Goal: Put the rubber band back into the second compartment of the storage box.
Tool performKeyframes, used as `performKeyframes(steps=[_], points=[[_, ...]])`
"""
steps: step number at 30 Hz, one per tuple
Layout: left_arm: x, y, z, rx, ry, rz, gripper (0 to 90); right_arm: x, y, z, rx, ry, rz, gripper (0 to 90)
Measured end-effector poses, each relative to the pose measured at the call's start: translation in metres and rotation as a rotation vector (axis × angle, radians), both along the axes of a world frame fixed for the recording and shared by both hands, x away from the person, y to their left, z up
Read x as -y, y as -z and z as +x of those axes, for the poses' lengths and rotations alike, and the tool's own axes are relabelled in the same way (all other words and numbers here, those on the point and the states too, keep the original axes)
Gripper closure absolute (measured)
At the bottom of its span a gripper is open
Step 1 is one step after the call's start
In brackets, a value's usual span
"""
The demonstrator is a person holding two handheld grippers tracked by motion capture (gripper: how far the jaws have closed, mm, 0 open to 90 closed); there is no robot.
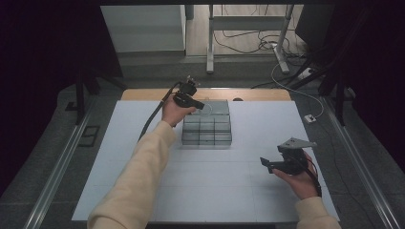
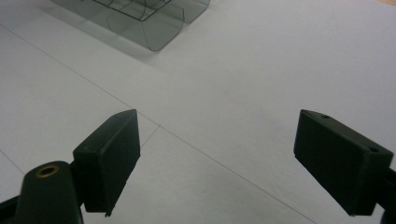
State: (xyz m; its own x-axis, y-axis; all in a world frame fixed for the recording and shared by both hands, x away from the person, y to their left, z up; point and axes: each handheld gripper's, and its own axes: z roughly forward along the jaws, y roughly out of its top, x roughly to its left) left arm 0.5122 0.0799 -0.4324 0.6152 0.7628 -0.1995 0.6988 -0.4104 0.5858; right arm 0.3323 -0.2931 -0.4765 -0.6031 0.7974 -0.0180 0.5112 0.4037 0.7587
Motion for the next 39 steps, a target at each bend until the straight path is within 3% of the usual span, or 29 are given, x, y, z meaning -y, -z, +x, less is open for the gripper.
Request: performKeyframes(steps=[17,30,38,39], points=[[0.012,0.038,-0.006,-0.038,0.006,0.055,81.8,0.0,0.0,0.0,0.0,0.001,-0.001,14.6],[0.013,0.04,-0.004,-0.031,0.0,0.063,81.7,0.001,0.0,0.0,0.0,0.0,-0.002,14.6],[0.014,0.041,-0.005,-0.023,0.006,0.044,80.9,0.001,0.0,0.0,-0.001,0.0,-0.002,14.6],[0.014,0.041,-0.005,-0.018,0.024,0.025,70.3,0.001,0.0,0.0,-0.001,0.0,-0.003,14.6]])
